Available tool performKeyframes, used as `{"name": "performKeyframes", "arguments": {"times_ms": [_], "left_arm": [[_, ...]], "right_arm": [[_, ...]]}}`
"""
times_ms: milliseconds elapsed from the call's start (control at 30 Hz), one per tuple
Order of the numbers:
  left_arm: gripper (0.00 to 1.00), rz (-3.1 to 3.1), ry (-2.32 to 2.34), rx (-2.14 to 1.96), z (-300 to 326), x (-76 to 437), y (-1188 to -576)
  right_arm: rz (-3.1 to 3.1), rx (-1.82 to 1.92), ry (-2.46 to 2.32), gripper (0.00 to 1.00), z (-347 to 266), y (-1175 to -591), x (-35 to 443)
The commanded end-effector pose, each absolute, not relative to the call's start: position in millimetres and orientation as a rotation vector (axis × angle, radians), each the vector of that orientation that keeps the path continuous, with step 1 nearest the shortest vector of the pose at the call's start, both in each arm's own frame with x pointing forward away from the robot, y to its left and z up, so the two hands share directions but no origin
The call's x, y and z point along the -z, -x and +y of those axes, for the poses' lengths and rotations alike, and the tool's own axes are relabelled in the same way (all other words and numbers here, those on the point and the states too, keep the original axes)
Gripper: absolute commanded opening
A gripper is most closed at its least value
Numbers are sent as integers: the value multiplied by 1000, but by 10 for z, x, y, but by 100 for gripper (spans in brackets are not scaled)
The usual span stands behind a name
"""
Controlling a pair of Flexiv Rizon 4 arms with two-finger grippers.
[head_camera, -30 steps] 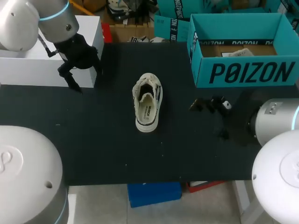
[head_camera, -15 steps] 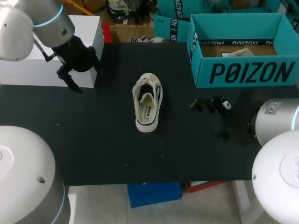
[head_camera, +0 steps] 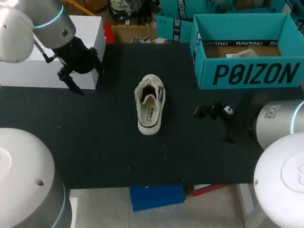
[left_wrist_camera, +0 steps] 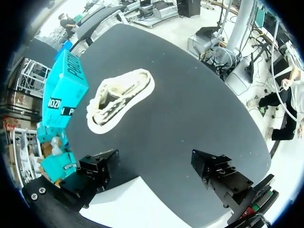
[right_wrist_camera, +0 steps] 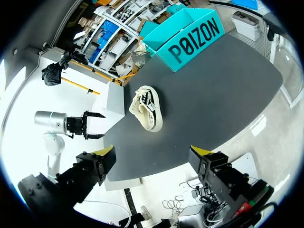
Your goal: Take the shoe out of the shoebox, open the shoe tongue, remove and reinsert the insole, then place the shoe into the shoebox
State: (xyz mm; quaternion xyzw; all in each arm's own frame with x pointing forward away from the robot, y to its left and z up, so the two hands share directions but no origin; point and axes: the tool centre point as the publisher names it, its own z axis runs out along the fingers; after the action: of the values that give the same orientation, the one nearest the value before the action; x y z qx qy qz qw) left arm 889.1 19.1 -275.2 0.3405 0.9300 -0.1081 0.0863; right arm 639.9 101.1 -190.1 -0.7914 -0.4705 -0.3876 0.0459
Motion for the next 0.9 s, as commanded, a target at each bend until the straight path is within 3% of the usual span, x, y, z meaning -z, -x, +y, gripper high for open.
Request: {"name": "performKeyframes", "arguments": {"times_ms": [33, 400, 900], "left_arm": [[100, 2768, -1015, 319, 197, 2755, -8884], [100, 2768, -1015, 319, 197, 2755, -8884], [100, 2768, -1015, 319, 197, 2755, -8884]], "right_arm": [[-1633, 1077, 2338, 100, 925, -6422, 1700], [-2125, 730, 1973, 100, 1041, -6853, 1795], [-2308, 331, 1632, 100, 1289, -7395, 2075]]}}
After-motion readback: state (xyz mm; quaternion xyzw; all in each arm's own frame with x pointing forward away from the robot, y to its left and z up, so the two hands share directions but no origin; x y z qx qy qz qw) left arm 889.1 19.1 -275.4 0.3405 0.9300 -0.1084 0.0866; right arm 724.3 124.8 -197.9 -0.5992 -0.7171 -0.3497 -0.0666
